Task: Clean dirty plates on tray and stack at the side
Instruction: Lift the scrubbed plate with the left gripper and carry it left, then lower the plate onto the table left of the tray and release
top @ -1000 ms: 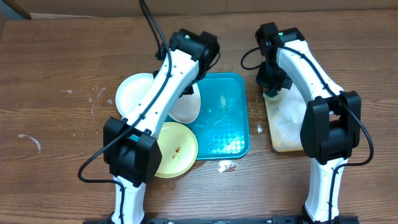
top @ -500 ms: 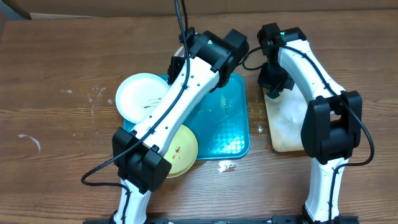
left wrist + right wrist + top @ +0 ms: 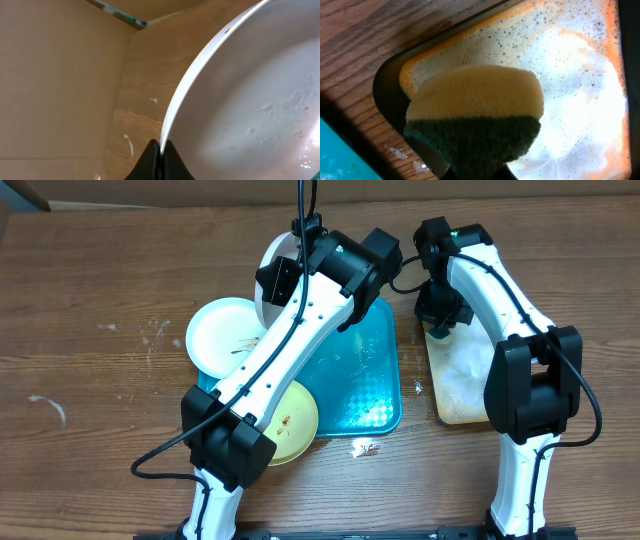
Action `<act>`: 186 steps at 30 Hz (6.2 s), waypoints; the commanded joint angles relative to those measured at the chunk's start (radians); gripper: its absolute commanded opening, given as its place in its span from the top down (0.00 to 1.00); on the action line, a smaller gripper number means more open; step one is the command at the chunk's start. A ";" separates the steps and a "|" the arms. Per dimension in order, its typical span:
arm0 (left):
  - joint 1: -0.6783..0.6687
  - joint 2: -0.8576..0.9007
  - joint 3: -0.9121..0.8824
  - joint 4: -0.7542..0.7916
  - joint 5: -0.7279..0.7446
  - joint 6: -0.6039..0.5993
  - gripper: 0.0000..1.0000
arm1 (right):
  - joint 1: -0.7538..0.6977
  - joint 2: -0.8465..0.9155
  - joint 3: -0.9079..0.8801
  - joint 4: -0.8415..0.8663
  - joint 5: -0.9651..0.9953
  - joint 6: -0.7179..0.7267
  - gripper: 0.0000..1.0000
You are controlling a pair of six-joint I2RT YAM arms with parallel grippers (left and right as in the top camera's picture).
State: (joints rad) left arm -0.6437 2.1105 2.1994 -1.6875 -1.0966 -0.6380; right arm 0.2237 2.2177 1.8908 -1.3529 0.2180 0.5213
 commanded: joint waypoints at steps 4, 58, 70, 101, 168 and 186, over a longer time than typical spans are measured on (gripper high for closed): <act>-0.007 0.004 0.025 0.006 -0.107 0.003 0.96 | -0.003 0.010 0.028 -0.002 0.018 -0.006 0.96; -0.076 -0.008 0.022 0.001 -0.110 -0.034 0.96 | -0.084 0.010 0.028 -0.093 0.025 0.002 0.96; -0.040 -0.012 0.020 0.001 -0.010 -0.028 0.96 | -0.085 0.010 0.028 -0.092 0.024 0.002 0.96; 0.898 -0.226 0.006 0.065 1.102 0.113 0.96 | -0.085 0.010 0.028 -0.120 0.005 0.001 0.96; 1.405 -0.208 -0.921 0.806 1.199 0.163 0.47 | -0.085 0.010 0.028 -0.213 -0.028 -0.084 0.96; 1.193 -0.313 -0.684 0.629 1.209 0.185 0.33 | -0.085 0.010 0.028 -0.203 -0.029 -0.084 0.96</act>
State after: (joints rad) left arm 0.6022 1.8809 1.4319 -1.0416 0.1486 -0.4641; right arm 0.1390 2.2181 1.8923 -1.5574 0.1871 0.4431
